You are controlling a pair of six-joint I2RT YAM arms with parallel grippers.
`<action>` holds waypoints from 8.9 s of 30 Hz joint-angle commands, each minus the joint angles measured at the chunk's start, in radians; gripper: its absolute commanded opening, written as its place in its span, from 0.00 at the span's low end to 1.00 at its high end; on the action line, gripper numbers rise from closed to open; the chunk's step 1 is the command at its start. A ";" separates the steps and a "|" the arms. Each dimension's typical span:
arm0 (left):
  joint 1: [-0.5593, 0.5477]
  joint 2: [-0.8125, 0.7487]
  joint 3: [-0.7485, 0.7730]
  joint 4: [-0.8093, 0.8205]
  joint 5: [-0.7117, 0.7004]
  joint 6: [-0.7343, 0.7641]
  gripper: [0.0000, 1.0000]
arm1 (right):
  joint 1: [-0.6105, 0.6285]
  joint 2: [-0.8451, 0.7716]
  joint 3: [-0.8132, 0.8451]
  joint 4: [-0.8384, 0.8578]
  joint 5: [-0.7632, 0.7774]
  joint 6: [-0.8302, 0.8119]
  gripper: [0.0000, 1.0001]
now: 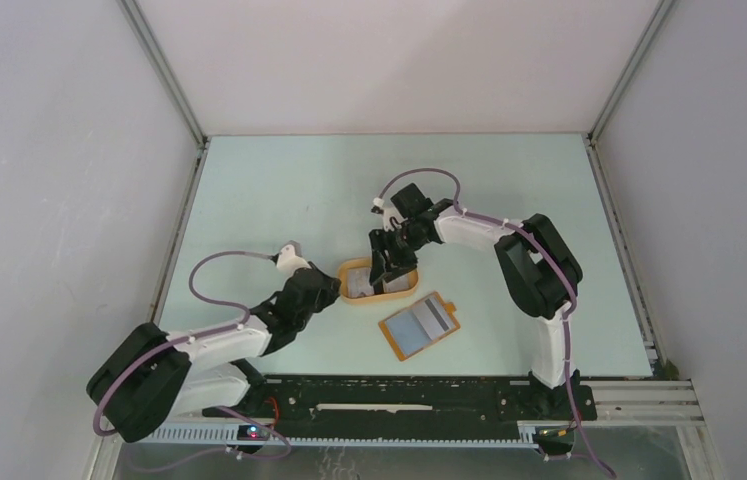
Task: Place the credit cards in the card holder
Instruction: Pick up the credit card from the storage box.
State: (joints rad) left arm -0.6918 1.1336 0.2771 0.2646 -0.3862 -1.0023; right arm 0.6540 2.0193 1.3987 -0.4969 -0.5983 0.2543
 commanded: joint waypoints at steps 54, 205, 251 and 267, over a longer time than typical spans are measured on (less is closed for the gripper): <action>-0.083 0.075 0.031 0.112 -0.052 -0.185 0.15 | -0.022 0.053 0.023 0.319 -0.279 0.367 0.57; 0.023 0.261 0.101 0.228 0.227 -0.010 0.52 | -0.058 0.173 0.136 0.049 -0.243 0.126 0.49; 0.061 0.224 0.084 0.221 0.243 0.002 0.51 | -0.149 0.091 0.106 0.030 -0.268 0.101 0.18; 0.087 0.037 0.070 0.122 0.235 0.153 0.55 | -0.159 -0.053 0.137 -0.082 -0.029 -0.087 0.00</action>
State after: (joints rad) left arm -0.6167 1.2518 0.3557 0.4232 -0.1497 -0.9455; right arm 0.4988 2.0525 1.5066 -0.5434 -0.6762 0.2569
